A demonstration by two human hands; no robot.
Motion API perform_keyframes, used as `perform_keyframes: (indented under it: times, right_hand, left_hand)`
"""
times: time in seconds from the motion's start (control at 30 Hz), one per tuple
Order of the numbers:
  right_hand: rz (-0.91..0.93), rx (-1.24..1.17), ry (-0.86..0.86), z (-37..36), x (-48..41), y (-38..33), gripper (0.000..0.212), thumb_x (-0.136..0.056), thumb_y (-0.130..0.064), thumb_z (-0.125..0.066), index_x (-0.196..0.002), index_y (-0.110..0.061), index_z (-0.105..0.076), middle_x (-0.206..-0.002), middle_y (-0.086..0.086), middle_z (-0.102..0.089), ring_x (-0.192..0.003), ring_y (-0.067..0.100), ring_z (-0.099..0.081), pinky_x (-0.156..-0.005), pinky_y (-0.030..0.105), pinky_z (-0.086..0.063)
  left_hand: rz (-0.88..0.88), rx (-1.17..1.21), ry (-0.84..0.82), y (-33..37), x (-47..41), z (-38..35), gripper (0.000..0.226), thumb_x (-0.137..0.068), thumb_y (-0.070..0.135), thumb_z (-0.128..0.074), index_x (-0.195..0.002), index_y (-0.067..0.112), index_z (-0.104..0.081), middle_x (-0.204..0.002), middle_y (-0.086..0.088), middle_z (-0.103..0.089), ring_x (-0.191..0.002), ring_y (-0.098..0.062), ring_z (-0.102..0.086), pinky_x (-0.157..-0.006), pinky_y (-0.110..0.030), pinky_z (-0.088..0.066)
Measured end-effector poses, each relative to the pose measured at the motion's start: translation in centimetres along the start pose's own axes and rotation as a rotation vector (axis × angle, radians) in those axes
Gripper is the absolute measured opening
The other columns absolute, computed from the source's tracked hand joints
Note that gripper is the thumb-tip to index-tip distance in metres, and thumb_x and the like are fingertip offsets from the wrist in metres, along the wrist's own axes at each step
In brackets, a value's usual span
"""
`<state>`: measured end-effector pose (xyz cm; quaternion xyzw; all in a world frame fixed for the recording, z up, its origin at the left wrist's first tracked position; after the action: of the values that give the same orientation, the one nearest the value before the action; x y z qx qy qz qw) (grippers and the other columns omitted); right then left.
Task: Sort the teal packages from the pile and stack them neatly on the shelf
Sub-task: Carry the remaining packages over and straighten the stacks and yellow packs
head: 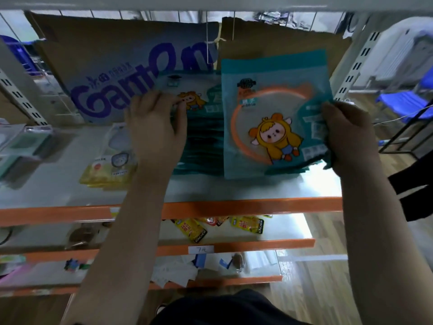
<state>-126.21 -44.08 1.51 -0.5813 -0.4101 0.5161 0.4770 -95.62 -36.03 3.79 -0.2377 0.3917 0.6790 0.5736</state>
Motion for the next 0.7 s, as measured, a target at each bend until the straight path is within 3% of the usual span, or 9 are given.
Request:
perform_keyframes:
  times: [0.13,0.27,0.37,0.47,0.53,0.63,0.7]
  right_hand:
    - [0.002,0.077,-0.034,0.5,-2.9,-0.8,0.017,-0.097,-0.017,-0.052,-0.090,-0.018,-0.067,-0.066,-0.011,-0.071,-0.062,0.005,-0.069,-0.054,0.017,-0.052]
    - [-0.040,0.123,-0.031,1.2,-5.6,-0.3,0.014,-0.095,-0.019,-0.057,-0.094,-0.015,-0.071,-0.067,-0.008,-0.072,-0.062,0.007,-0.070,-0.056,0.019,-0.053]
    - [-0.099,0.098,-0.065,1.2,-7.1,0.2,0.011,-0.085,-0.012,-0.068,-0.094,-0.010,-0.073,-0.081,0.006,-0.075,-0.077,0.024,-0.073,-0.072,0.034,-0.059]
    - [-0.161,0.088,-0.117,0.9,-7.4,0.2,0.028,-0.076,-0.003,-0.074,-0.103,-0.002,-0.071,-0.099,0.020,-0.071,-0.089,0.035,-0.071,-0.082,0.044,-0.059]
    - [-0.147,0.152,-0.120,0.9,-7.5,0.4,0.030,-0.073,-0.002,-0.076,-0.103,-0.001,-0.072,-0.092,0.019,-0.072,-0.080,0.028,-0.072,-0.076,0.036,-0.060]
    - [-0.045,0.353,-0.118,1.0,-7.5,0.3,0.027,-0.074,-0.009,-0.078,-0.101,-0.011,-0.072,-0.078,0.006,-0.070,-0.056,0.004,-0.065,-0.059,0.017,-0.055]
    - [0.012,0.468,-0.107,1.0,-7.5,0.4,0.028,-0.076,-0.016,-0.079,-0.103,-0.013,-0.072,-0.076,0.004,-0.069,-0.055,0.001,-0.063,-0.058,0.016,-0.053]
  left_hand:
    - [-0.113,0.087,0.071,2.0,3.6,-1.1,0.027,-0.098,0.024,-0.051,-0.091,0.005,-0.068,-0.091,-0.014,-0.064,-0.083,-0.033,-0.058,-0.075,-0.041,-0.042]
    - [-0.137,0.080,-0.015,2.6,7.6,-4.0,0.021,-0.093,0.021,-0.057,-0.086,0.005,-0.069,-0.084,-0.013,-0.065,-0.078,-0.032,-0.060,-0.070,-0.038,-0.041]
    - [-0.129,0.071,-0.083,2.4,9.7,-5.8,0.019,-0.092,0.018,-0.057,-0.087,0.004,-0.068,-0.083,-0.014,-0.066,-0.076,-0.032,-0.061,-0.069,-0.037,-0.041]
    - [-0.133,0.068,-0.110,2.1,10.6,-6.8,0.022,-0.092,0.021,-0.054,-0.085,0.006,-0.067,-0.081,-0.012,-0.065,-0.073,-0.030,-0.061,-0.068,-0.036,-0.038]
    - [-0.137,0.063,-0.167,2.1,11.3,-7.6,0.026,-0.093,0.024,-0.051,-0.082,0.008,-0.067,-0.077,-0.010,-0.066,-0.069,-0.029,-0.061,-0.068,-0.036,-0.039]
    - [-0.120,0.032,-0.282,1.8,12.9,-8.8,0.028,-0.093,0.027,-0.050,-0.083,0.009,-0.068,-0.077,-0.009,-0.067,-0.069,-0.029,-0.062,-0.068,-0.036,-0.042]
    - [-0.108,0.008,-0.335,1.6,13.5,-9.2,0.029,-0.093,0.028,-0.047,-0.084,0.009,-0.068,-0.078,-0.009,-0.068,-0.071,-0.029,-0.063,-0.070,-0.036,-0.044]
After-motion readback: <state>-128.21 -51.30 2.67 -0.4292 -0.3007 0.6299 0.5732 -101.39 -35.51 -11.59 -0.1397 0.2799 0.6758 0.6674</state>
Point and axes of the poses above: each hand's wrist, its own x-axis away from the middle knuckle, its own z-axis out of the back of the hand, y = z × x, the point moved 6 cm from there along -x, towards the middle knuckle
